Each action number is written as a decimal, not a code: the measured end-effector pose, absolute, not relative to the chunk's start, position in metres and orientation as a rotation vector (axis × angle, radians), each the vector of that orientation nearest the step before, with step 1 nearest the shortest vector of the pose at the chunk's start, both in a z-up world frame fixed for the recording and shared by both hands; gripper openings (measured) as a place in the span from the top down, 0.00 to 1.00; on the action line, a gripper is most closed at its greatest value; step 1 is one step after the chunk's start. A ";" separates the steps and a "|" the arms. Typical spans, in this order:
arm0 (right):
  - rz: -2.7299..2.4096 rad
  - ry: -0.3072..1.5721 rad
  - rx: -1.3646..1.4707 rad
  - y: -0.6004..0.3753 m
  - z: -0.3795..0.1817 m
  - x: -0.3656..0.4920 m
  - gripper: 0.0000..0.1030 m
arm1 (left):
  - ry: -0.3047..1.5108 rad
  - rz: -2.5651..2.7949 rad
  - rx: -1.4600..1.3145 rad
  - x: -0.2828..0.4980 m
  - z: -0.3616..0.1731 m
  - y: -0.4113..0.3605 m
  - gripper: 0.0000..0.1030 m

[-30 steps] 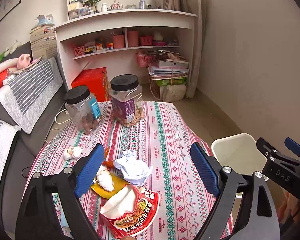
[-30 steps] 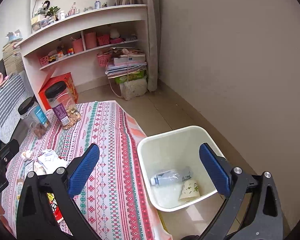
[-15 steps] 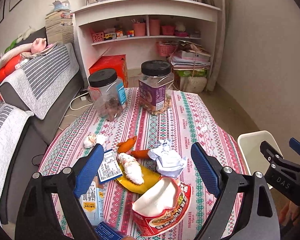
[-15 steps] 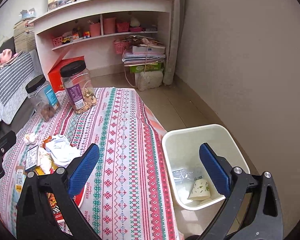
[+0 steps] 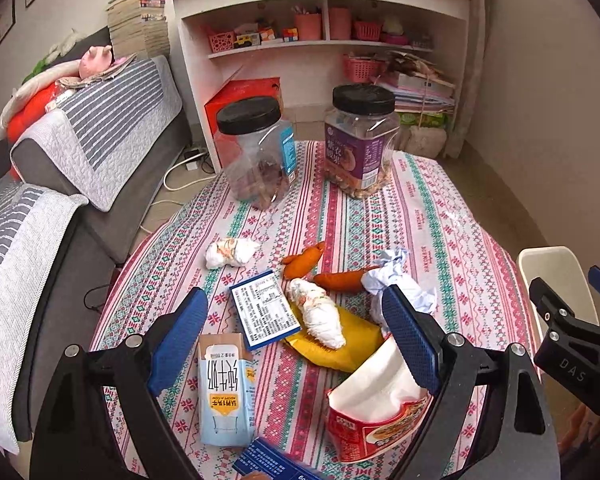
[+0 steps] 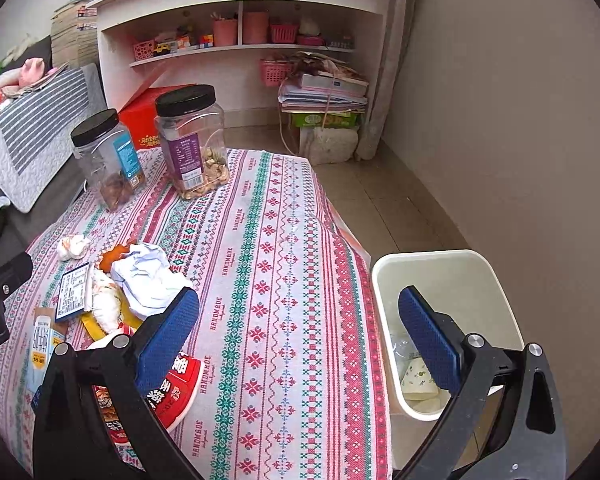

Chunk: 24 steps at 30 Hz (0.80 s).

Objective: Collect trash
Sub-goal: 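Move both tools back over the table toward the remaining trash, then grasp the milk carton with the left tool while the right tool approaches the red noodle cup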

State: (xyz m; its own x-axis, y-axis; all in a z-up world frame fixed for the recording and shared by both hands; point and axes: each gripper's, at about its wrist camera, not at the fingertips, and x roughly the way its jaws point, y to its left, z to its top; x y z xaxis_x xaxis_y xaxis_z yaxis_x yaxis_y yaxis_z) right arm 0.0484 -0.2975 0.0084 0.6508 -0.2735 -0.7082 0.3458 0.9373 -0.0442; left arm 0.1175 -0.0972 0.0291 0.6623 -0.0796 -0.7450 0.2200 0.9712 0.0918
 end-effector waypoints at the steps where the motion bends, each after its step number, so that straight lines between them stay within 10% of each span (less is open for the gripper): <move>1: -0.341 0.792 0.098 -0.295 0.007 0.050 0.07 | 0.852 -0.169 0.177 0.120 0.026 -0.093 0.16; 24: -0.101 0.952 0.224 -0.261 -0.020 0.076 0.07 | 1.392 -0.072 -0.028 0.168 -0.086 0.003 0.16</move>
